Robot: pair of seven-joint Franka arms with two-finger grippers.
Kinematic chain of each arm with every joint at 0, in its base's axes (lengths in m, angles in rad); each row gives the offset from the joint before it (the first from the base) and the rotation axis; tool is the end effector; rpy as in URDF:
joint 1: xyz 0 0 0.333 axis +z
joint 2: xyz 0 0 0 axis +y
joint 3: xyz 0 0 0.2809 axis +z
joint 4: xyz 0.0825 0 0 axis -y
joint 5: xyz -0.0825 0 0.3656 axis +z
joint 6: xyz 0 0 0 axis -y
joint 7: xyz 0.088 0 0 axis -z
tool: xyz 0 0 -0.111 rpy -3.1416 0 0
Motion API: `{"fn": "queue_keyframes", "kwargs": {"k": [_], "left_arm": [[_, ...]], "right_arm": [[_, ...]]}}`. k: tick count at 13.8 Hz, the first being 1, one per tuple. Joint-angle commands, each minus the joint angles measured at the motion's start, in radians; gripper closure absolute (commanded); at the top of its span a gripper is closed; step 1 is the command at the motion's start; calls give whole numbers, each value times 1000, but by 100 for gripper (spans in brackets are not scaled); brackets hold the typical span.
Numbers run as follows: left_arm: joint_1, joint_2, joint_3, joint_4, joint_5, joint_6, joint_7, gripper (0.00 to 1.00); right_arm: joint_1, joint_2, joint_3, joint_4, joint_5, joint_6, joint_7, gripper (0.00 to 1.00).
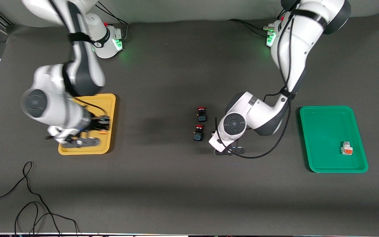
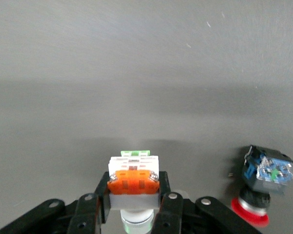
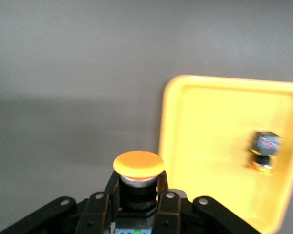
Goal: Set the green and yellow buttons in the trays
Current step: 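Carry the second buttons to the yellow and green trays with both grippers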
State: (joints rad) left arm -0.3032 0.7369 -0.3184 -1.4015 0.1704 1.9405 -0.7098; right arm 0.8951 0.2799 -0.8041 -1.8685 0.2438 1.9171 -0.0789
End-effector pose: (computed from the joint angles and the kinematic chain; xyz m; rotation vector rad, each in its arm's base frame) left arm 0.5708 -0.3506 0.2497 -3.0806 -0.1143 0.2564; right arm 0.5622 0.0878 0.3663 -3.1113 -0.1182 0.2133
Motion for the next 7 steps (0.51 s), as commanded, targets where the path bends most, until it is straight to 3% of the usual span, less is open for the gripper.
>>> {"fn": "queue_keyframes", "kwargs": {"k": [1, 5, 7], "left_arm": [[9, -114, 9, 74, 14, -187, -11, 100], [102, -194, 5, 144, 6, -349, 71, 100], [189, -232, 4, 144, 3, -396, 206, 100]], "right_arm": [[25, -159, -62, -210, -80, 86, -102, 100], [11, -88, -78, -411, -55, 394, -193, 100], [11, -13, -73, -443, 18, 489, -240, 100]]}}
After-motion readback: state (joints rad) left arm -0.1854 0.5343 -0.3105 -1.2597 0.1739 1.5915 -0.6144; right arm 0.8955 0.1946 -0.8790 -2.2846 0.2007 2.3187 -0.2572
